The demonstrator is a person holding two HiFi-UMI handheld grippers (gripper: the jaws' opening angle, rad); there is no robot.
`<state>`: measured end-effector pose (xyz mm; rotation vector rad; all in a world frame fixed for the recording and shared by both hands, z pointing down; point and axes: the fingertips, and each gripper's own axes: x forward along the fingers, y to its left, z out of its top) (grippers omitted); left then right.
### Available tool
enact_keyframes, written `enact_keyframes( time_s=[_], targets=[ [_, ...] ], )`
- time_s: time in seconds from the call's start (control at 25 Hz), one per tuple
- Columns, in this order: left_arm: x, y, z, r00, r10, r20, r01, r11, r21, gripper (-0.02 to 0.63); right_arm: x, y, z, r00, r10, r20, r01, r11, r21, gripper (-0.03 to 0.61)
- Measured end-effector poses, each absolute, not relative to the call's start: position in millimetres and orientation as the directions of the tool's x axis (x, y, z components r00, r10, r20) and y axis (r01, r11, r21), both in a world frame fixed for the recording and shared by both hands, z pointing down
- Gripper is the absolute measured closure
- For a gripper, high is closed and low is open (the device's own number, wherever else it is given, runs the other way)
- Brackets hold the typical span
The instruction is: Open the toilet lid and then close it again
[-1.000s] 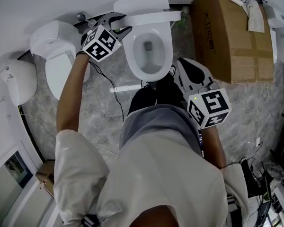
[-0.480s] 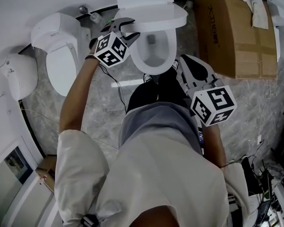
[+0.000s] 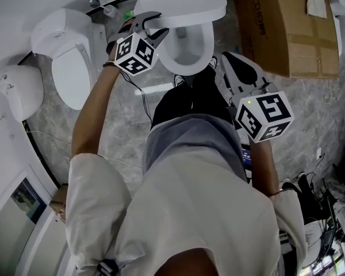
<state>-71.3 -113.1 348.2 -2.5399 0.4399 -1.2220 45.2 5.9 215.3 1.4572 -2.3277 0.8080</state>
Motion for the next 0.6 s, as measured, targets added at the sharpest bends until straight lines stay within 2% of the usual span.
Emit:
enact_keyframes(
  time_s=[0.6],
  targets=[
    [-76.8,-76.9,366.7,0.586,-0.444,0.677,-0.139,-0.879,-0.456,0.420,53.3,8.8,244.4,-0.456,-0.683,0.570,-0.890,0.358,-0.283,0.567]
  ],
)
